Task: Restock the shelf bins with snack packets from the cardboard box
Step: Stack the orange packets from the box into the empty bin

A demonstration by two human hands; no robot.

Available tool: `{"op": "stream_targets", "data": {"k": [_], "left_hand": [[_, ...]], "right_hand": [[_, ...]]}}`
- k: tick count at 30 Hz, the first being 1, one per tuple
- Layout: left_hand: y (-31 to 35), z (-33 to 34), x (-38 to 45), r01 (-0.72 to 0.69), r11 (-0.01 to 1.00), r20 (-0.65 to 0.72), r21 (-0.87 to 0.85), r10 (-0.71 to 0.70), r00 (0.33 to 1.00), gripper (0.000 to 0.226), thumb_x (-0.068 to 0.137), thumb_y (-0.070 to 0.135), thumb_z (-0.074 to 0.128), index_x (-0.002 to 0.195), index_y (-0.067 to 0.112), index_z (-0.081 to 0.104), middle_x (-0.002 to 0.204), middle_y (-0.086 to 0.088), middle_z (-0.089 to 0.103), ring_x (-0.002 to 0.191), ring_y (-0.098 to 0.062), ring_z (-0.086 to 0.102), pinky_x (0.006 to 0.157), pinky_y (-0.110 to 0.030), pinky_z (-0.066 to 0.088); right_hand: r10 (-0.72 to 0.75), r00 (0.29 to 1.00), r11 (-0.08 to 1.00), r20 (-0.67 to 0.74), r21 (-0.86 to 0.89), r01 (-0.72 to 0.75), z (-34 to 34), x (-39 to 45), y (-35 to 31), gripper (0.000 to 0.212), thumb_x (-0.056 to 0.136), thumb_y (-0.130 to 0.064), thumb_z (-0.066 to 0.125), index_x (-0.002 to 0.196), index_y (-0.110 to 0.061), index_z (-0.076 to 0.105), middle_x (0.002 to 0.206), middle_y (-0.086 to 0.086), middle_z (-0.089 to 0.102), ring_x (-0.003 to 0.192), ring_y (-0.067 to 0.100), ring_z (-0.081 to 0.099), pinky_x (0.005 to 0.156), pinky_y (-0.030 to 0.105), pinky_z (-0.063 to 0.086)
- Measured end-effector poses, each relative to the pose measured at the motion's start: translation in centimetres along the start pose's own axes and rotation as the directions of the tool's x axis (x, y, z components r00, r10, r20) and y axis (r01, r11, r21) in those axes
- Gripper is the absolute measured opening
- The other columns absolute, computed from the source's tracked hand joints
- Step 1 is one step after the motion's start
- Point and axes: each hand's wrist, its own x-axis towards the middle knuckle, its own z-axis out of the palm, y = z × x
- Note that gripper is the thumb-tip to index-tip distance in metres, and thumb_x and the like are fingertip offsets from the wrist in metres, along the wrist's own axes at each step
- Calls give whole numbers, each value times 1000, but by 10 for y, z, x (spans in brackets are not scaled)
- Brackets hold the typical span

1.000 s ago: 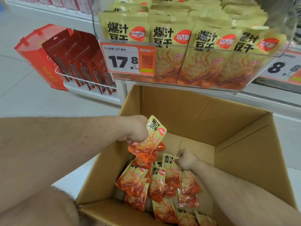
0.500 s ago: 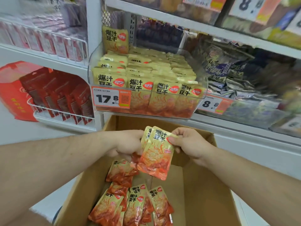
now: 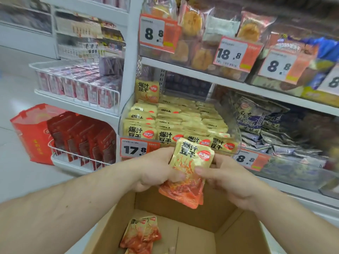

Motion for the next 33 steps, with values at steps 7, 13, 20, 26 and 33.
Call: {"op": "stream_targets", "data": {"k": [7,13,20,26,33], "left_hand": [[32,-22,7,-86,995,-48,-51,83,995,33,95,2,61,125,17,59,118,-7,71,112,-26,67,100,-46,51],[52,-40,14,-146,986,-157,75,156,975,22,94,13,66,112,26,64,108,4,74,103,-18,69,97,-42,54],[58,-112,26,251,369,-408,895,452,793,71,88,74,38,138,25,49,139,5,53,131,-17,45,116,-43,25],[57,-135,59,342,163,-367,926,162,916,95,82,86,13,156,27,22,164,5,19,153,-18,9,116,-64,-12],[50,-138,66,355,100,-368,929,163,915,97,77,90,19,144,25,45,147,-4,49,137,-26,41,113,-55,24]], "right_hand": [[14,1000,1000,-24,20,-14,-6,28,-42,10,90,-15,65,98,-8,67,50,-3,55,44,11,44,60,32,47],[-46,999,997,-14,58,47,-6,51,-65,15,80,-3,69,95,-5,73,80,9,75,51,11,60,48,21,44],[-367,865,926,-343,-47,375,-11,95,-108,17,81,2,73,94,-7,70,76,0,73,54,8,59,52,17,42],[-580,744,809,-332,-342,478,13,136,-121,28,82,-8,78,105,-22,67,94,-10,73,84,1,69,77,23,55],[-634,712,745,-302,-485,458,25,158,-122,28,83,-17,78,87,-38,60,92,-19,68,93,5,66,93,38,54]]}}
